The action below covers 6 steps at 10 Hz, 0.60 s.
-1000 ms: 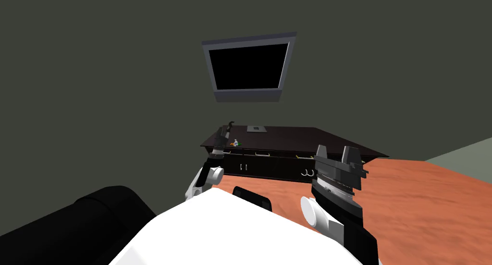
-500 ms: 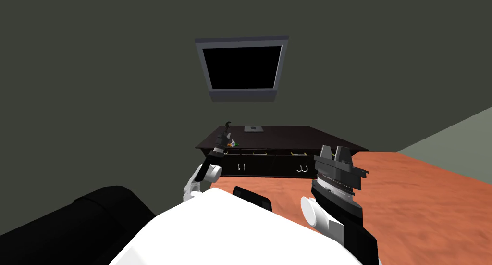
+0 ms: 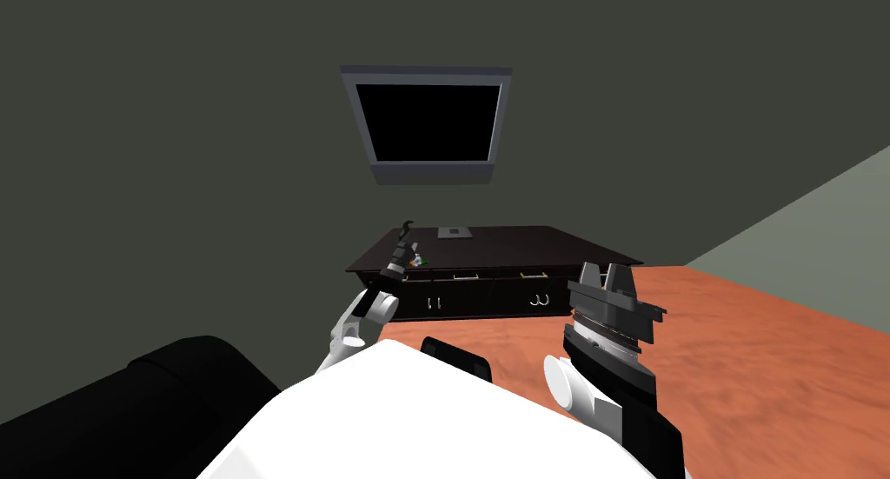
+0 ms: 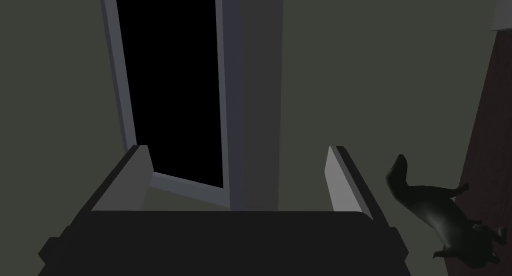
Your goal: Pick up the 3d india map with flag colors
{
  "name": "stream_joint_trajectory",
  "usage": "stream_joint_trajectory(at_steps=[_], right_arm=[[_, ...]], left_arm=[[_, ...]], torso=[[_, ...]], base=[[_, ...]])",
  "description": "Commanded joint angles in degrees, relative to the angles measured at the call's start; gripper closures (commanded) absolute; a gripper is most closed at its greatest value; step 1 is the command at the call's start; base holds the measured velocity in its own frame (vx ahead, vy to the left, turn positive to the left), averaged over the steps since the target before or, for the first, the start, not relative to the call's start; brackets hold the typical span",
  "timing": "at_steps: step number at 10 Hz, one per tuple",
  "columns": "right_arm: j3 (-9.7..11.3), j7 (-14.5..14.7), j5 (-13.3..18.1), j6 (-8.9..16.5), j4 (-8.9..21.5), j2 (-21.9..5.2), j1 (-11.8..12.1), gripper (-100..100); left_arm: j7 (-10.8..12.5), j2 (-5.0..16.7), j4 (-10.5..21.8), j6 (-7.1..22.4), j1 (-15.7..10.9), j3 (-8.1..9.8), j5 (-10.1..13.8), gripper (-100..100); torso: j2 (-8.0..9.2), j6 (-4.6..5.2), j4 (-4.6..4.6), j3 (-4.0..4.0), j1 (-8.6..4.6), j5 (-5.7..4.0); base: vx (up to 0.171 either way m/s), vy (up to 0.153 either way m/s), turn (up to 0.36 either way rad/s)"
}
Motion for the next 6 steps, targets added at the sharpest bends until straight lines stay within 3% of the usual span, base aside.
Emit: stream_joint_trajectory(at_steps=[1, 2, 3, 4, 6], right_arm=[[0.00, 0.00, 0.00, 0.00, 0.00, 0.00, 0.00, 0], [0.00, 0.00, 0.00, 0.00, 0.00, 0.00, 0.00, 0], [0.00, 0.00, 0.00, 0.00, 0.00, 0.00, 0.00, 0], [0.00, 0.00, 0.00, 0.00, 0.00, 0.00, 0.01, 0], [0.00, 0.00, 0.00, 0.00, 0.00, 0.00, 0.00, 0]], left_arm=[[-0.40, 0.73, 0.02, 2.28, -0.35, 0.22, 0.47, -100], [-1.02, 2.51, 0.54, 4.16, -1.14, 0.81, 1.64, -100], [-1.02, 2.51, 0.54, 5.42, -1.14, 0.81, 1.64, -100], [-1.68, 4.39, 1.13, 6.95, -1.96, 1.43, 2.92, -100], [-1.68, 4.39, 1.13, 8.81, -1.96, 1.43, 2.92, -100]], torso=[[0.00, 0.00, 0.00, 0.00, 0.00, 0.00], [0.01, -0.02, 0.00, 0.00, 0.00, 0.00], [0.00, 0.00, 0.00, 0.00, 0.01, 0.00], [0.00, -0.03, 0.00, 0.00, 0.02, 0.00], [0.00, -0.02, 0.00, 0.00, 0.02, 0.01]], base=[[0.004, 0.001, -0.061], [0.005, 0.000, -0.118], [0.004, 0.003, -0.064], [0.005, 0.002, -0.130], [0.002, 0.002, -0.044]])
